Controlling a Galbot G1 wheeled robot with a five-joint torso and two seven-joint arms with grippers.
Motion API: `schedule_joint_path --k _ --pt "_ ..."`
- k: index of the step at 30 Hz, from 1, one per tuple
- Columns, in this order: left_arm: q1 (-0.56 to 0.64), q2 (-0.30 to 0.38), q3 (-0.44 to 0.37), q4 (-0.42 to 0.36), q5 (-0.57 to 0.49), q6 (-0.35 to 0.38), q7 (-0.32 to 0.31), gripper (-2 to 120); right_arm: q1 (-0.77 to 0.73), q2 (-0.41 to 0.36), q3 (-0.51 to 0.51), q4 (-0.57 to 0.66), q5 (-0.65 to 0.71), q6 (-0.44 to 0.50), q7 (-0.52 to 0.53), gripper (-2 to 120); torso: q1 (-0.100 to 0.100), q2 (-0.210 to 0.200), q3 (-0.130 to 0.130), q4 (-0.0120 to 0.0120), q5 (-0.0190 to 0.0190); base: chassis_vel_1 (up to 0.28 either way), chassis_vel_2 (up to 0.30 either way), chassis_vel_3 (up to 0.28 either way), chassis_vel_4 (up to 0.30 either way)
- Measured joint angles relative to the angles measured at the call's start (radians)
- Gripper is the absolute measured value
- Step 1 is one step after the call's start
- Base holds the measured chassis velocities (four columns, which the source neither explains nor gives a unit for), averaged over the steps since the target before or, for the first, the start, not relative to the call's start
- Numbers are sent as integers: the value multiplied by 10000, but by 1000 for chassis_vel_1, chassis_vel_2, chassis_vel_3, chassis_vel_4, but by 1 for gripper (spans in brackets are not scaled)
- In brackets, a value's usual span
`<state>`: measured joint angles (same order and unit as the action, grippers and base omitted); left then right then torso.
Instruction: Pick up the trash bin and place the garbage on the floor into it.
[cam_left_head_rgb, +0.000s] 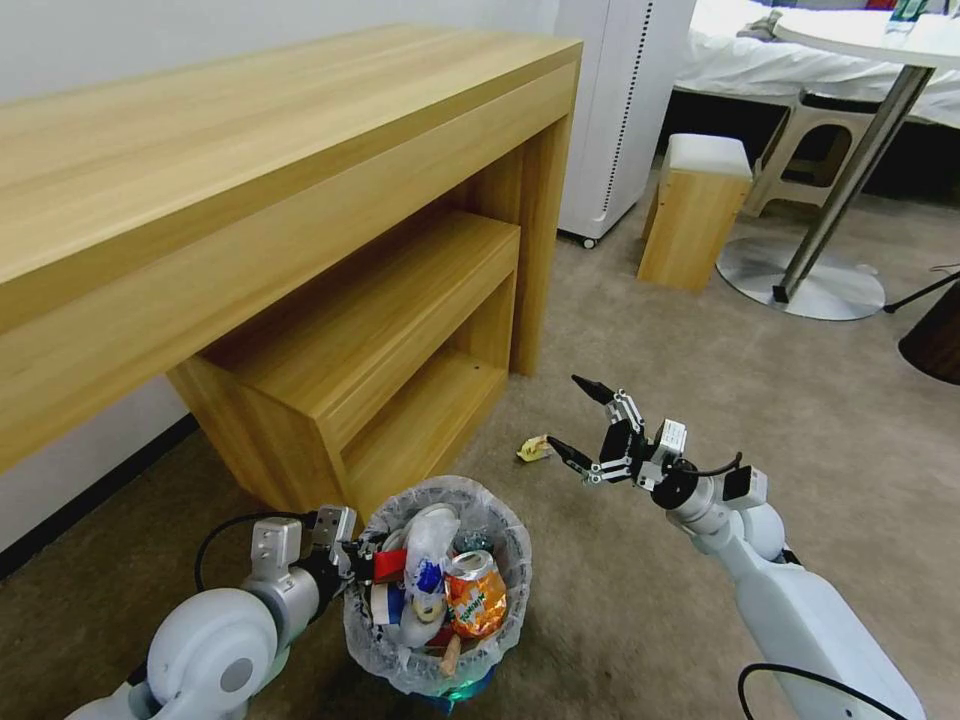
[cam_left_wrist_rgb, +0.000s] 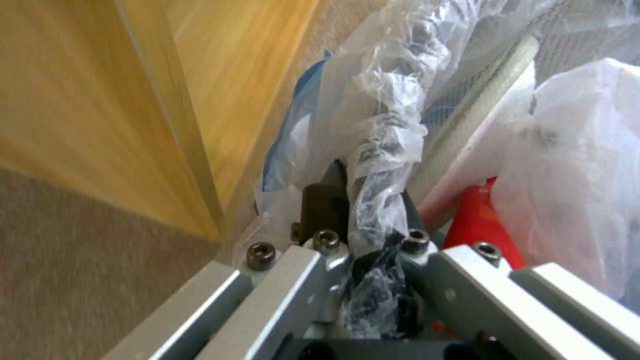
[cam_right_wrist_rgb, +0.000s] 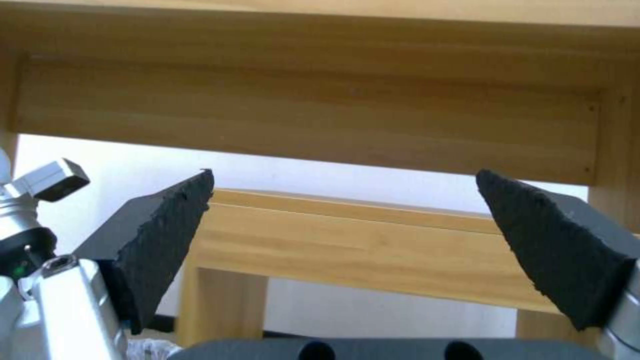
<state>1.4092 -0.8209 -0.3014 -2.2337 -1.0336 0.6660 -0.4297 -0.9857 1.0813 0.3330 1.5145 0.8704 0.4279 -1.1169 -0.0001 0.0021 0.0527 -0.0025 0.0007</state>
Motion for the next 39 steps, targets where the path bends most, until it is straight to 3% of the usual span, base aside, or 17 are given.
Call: schedule_joint_path --k 17,24,31,36,37,39 --pt "339 -46 -7 -248 26 16 -34 0 -116 23 -71 71 37 118 281 100 0 0 -2 0 0 -57 60 53 -55" --pt "561 10 -88 -376 -4 50 124 0 -132 -139 -283 -86 -269 -218 1009 100 0 0 -1 0 0 0 0 0 0" --pt "625 10 -75 -540 114 52 143 0 643 -513 -620 -1356 -3074 -2652 3575 100 0 0 -1 1 1 0 0 0 0" --pt "327 -5 166 -444 84 53 154 0 1640 -410 -707 -3088 -4618 -3741 3548 100 0 0 0 -5 -1 0 0 0 0" --pt "327 -5 166 -444 84 53 154 0 1640 -410 -707 -3088 -4618 -3741 3548 100 0 0 0 -5 -1 0 0 0 0" --pt "296 -8 191 -418 66 53 163 0 2311 -57 -686 -4288 -5833 -3782 3109 100 1 0 1 -7 2 0 0 0 0"
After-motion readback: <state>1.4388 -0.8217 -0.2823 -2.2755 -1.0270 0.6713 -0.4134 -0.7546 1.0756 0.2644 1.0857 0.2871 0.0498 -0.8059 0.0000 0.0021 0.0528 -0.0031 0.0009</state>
